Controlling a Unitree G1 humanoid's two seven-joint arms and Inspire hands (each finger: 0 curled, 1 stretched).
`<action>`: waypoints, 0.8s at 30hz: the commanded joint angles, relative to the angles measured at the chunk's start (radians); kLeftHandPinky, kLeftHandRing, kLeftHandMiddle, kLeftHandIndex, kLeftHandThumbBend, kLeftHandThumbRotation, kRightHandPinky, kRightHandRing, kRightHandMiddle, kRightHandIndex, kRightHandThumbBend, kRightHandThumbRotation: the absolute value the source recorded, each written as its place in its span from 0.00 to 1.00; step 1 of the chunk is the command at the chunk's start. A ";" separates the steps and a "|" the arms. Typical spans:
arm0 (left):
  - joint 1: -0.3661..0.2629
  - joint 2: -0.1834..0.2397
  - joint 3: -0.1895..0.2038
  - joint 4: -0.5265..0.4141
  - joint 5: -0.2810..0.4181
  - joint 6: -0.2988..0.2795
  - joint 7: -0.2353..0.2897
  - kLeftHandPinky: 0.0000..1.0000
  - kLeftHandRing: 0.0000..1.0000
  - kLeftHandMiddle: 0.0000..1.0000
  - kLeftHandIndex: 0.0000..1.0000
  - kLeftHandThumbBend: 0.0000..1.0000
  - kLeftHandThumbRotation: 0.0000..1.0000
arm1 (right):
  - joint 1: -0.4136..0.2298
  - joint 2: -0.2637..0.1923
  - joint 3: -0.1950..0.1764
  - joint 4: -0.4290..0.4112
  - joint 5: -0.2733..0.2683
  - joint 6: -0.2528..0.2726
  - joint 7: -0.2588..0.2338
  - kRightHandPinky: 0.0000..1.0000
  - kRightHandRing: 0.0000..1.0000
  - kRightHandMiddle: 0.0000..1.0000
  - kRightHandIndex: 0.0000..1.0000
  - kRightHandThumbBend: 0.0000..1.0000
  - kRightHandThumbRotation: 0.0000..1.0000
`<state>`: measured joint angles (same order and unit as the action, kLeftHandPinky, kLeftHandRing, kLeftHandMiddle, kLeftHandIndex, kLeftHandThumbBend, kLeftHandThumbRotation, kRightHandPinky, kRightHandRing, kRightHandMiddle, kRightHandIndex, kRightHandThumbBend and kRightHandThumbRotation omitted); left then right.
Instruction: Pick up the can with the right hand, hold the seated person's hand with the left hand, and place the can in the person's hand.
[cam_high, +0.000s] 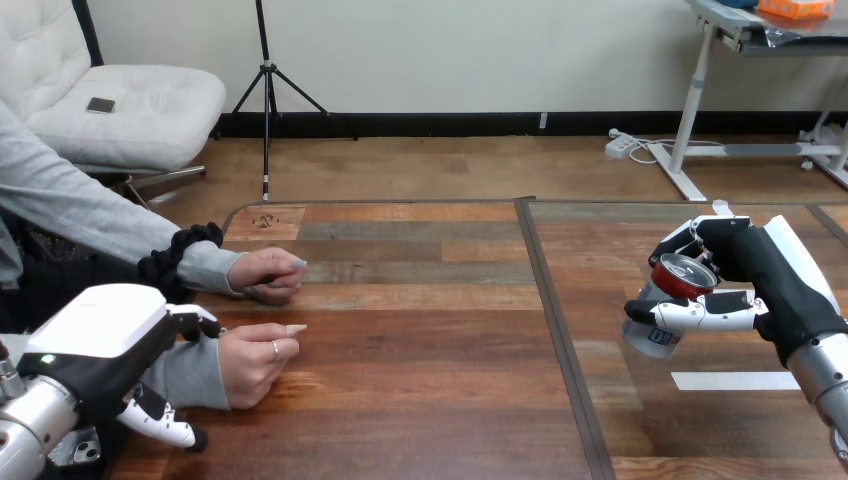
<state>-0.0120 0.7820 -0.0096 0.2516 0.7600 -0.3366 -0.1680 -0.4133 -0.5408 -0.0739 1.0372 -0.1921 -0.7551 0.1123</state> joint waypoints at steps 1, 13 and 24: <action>-0.061 0.039 -0.016 -0.025 0.019 0.028 0.003 0.71 0.76 0.78 0.77 1.00 0.23 | -0.045 -0.006 -0.014 -0.052 0.026 -0.020 -0.018 0.28 0.32 0.39 0.43 0.78 0.00; -0.086 0.032 -0.051 0.030 0.059 0.072 0.035 0.75 0.78 0.80 0.79 1.00 0.24 | -0.044 -0.002 -0.017 -0.048 0.033 -0.021 -0.015 0.22 0.27 0.35 0.43 0.79 0.00; -0.112 0.026 -0.084 0.100 0.080 0.071 0.113 0.76 0.80 0.83 0.81 1.00 0.29 | -0.045 -0.006 -0.014 -0.043 0.029 -0.018 -0.017 0.26 0.31 0.38 0.43 0.78 0.00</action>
<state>-0.0529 0.7838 -0.0784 0.3154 0.8308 -0.2766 -0.0963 -0.4133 -0.5409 -0.0745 1.0372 -0.1853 -0.7551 0.1155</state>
